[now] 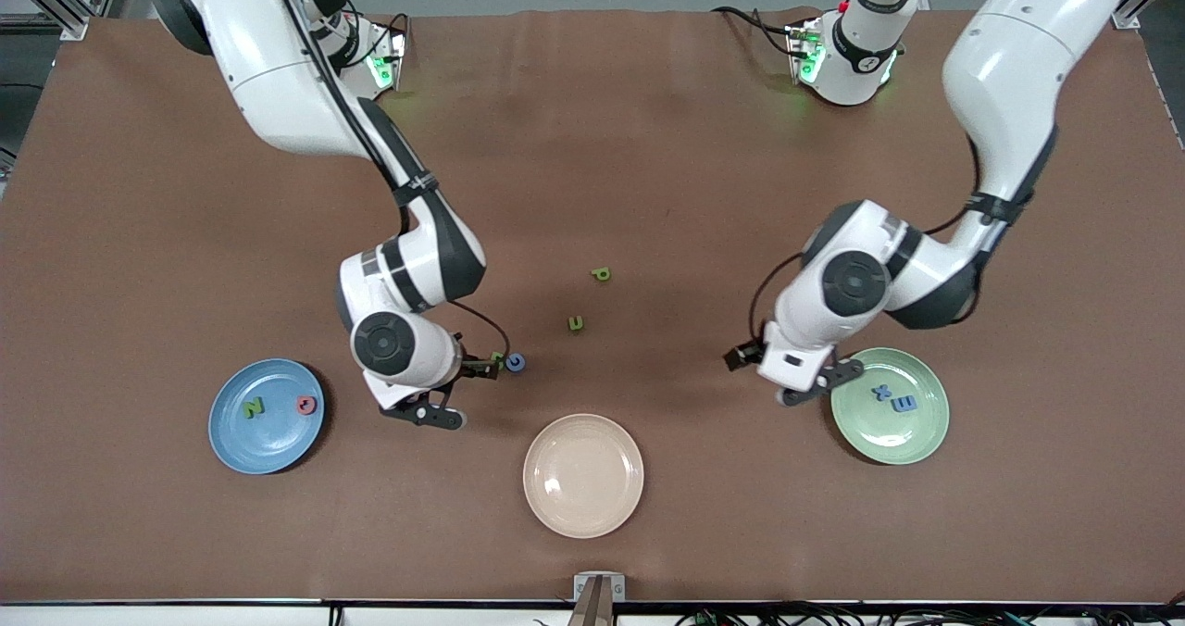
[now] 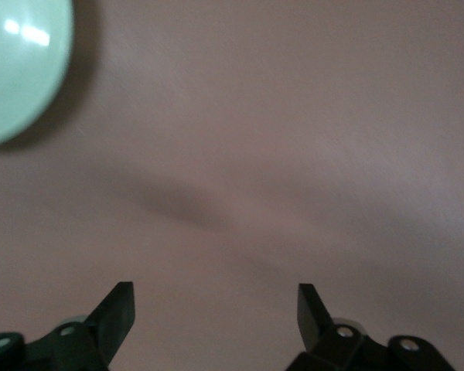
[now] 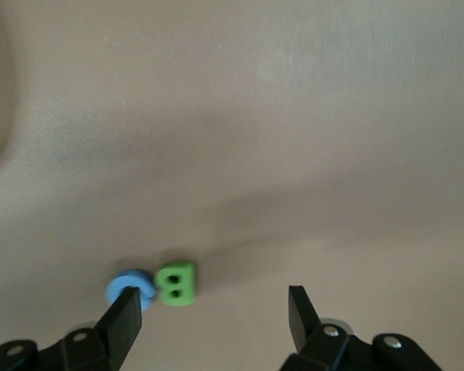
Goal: Sort uppercase to blue plate, lowercase to green plate
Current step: 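Reach the green a with the left gripper while the right grasps G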
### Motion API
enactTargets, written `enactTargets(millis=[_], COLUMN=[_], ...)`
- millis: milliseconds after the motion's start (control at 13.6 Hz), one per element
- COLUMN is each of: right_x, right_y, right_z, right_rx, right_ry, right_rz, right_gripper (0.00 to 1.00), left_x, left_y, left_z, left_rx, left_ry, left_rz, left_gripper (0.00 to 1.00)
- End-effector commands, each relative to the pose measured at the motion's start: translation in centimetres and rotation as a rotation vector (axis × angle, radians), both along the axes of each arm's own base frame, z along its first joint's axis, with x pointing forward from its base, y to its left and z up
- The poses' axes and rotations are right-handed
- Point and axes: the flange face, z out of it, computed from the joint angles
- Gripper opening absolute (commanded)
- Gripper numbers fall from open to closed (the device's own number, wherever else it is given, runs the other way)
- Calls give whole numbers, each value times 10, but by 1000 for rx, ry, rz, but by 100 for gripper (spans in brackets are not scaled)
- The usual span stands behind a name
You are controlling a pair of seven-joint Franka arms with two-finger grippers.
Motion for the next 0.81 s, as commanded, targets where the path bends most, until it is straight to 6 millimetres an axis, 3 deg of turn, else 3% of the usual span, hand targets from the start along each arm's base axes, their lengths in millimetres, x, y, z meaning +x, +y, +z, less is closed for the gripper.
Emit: enactTargets(millis=[0, 295, 515, 736], right_x=[-8, -25, -36, -39], right_y=[23, 60, 60, 61], right_z=[0, -11, -32, -35], right_rx=[7, 21, 12, 13], right_ry=[-50, -95, -90, -93], right_rz=[-227, -388, -386, -384], right_gripper=[83, 83, 83, 83], left_x=[-25, -62, -89, -103], left_y=[-45, -109, -148, -166], left_z=[-5, -22, -28, -40], left_rx=[0, -31, -50, -63], left_ry=[15, 18, 18, 28], left_rz=[34, 168, 183, 247], left_gripper=[82, 77, 76, 71])
